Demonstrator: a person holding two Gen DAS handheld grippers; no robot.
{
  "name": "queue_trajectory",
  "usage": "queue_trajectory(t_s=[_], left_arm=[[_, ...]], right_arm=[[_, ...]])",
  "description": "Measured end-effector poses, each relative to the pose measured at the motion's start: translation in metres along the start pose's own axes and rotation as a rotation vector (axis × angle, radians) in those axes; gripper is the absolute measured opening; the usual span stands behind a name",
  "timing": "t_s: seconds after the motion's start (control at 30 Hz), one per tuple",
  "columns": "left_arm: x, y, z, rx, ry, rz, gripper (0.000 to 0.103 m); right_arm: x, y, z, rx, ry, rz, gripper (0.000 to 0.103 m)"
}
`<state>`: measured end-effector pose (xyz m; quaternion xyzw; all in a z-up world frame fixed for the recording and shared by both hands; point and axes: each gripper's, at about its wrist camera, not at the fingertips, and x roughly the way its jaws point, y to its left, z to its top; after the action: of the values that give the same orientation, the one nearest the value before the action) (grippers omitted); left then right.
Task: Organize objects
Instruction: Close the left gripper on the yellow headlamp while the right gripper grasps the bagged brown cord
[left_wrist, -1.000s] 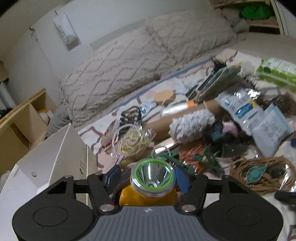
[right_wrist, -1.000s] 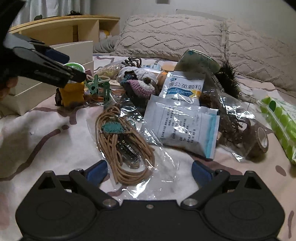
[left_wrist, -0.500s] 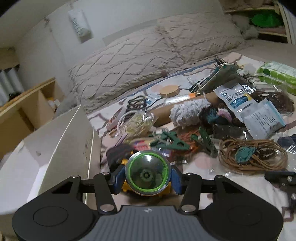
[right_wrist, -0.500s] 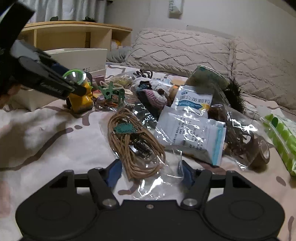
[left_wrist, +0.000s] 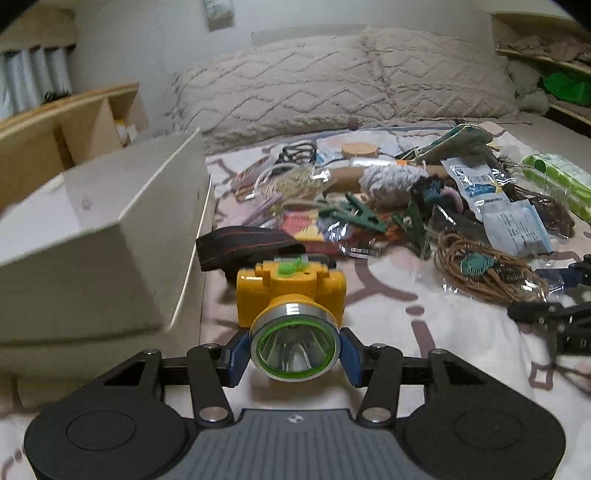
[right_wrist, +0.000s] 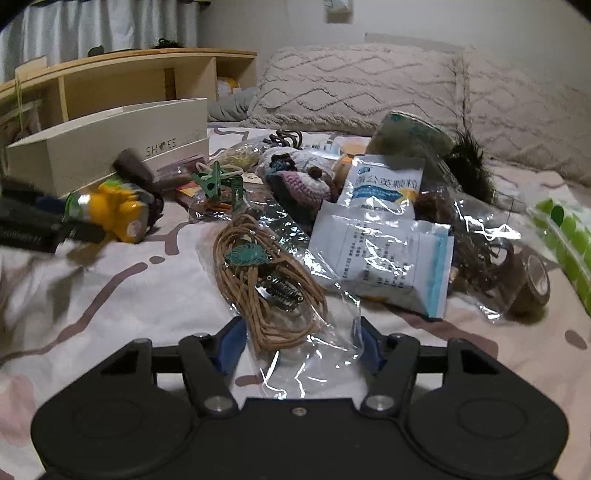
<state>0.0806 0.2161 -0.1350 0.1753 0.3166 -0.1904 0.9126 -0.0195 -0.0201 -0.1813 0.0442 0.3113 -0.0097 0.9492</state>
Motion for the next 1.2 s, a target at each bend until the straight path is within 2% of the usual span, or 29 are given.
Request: queue_trajectory(t_s=[0.07,0.23,0.4,0.5,0.6,0.8,0.97,1.03,1.2], left_arm=[[-0.002,0.003,-0.004,-0.017,0.009,-0.007,0.052],[-0.008,0.008,-0.010,-0.046,0.027,-0.024,0.052],[-0.016,0.013,-0.012,-0.060,0.041,-0.037,0.052],[-0.022,0.013,-0.013,-0.055,0.026,-0.016,0.053],[-0.027,0.014,-0.009,-0.048,0.002,-0.003,0.059],[-0.021,0.018,0.008,-0.055,0.008,0.000,0.060],[-0.003,0.017,0.016,-0.029,0.090,-0.022,0.060],[0.006,0.017,0.019,0.004,0.153,-0.016,0.061],[0.018,0.025,0.035,0.019,0.293,-0.065,0.061]], right_arm=[[-0.006,0.001,0.004,0.041,0.027,0.011,0.052],[-0.024,0.000,0.003,0.145,0.074,0.106,0.048],[-0.037,0.007,0.003,0.194,0.138,0.147,0.048],[-0.044,0.011,0.005,0.227,0.183,0.171,0.048],[-0.048,0.011,0.007,0.286,0.224,0.218,0.054],[-0.059,0.011,0.013,0.308,0.214,0.197,0.057],[-0.065,0.007,0.018,0.302,0.201,0.169,0.057],[-0.067,0.005,0.019,0.297,0.198,0.159,0.059],[-0.069,-0.001,0.019,0.297,0.192,0.147,0.060]])
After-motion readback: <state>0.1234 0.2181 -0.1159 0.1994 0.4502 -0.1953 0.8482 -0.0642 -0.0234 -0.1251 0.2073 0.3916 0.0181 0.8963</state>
